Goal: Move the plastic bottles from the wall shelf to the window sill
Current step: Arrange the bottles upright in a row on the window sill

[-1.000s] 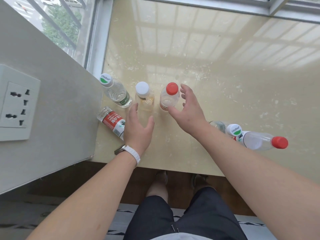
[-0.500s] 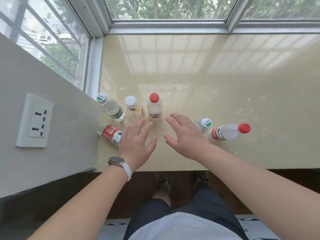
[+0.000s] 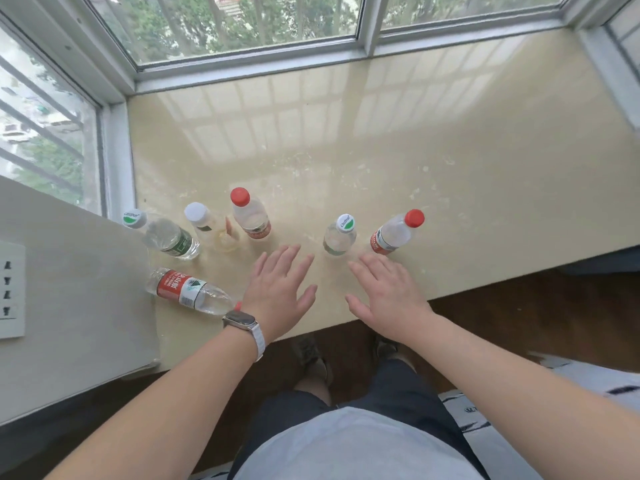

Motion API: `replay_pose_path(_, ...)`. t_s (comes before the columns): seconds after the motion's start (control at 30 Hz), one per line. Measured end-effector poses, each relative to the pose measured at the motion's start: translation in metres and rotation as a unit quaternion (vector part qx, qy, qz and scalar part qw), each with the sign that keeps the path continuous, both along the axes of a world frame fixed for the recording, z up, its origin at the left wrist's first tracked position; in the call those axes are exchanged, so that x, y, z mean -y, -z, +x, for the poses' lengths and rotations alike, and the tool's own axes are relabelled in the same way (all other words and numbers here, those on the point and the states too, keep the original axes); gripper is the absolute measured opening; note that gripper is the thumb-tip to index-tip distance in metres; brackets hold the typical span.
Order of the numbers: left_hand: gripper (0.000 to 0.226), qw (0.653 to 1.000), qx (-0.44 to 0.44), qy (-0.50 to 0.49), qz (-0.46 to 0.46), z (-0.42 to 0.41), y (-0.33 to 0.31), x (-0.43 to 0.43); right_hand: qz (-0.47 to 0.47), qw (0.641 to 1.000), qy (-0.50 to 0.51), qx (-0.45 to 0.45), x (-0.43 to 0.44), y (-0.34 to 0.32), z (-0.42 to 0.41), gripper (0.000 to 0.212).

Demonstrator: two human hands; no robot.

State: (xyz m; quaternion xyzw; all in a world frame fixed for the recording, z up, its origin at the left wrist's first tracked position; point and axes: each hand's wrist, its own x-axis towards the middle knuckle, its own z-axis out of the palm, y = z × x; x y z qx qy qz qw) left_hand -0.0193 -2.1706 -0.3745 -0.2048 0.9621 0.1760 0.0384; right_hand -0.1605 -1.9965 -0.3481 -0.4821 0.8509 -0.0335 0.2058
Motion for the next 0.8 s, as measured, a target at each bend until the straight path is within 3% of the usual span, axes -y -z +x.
replay_pose_path(0.2,0.059,1.000,-0.010,0.006,-0.009,-0.022,0.006,-0.017,0.029,0.996,0.086,-0.021,-0.044,0.009,-0.019,0.064)
replay_pose_path(0.53,0.070,0.985,0.002,-0.148,0.084,-0.074,0.013,-0.040,0.018,0.985,0.157,-0.067,-0.074,0.024,-0.076,0.054)
replay_pose_path(0.8,0.081,0.952,-0.017,-0.249,0.178,-0.100,0.019,-0.043,-0.038,0.967,0.247,0.047,-0.055,0.039,-0.107,0.076)
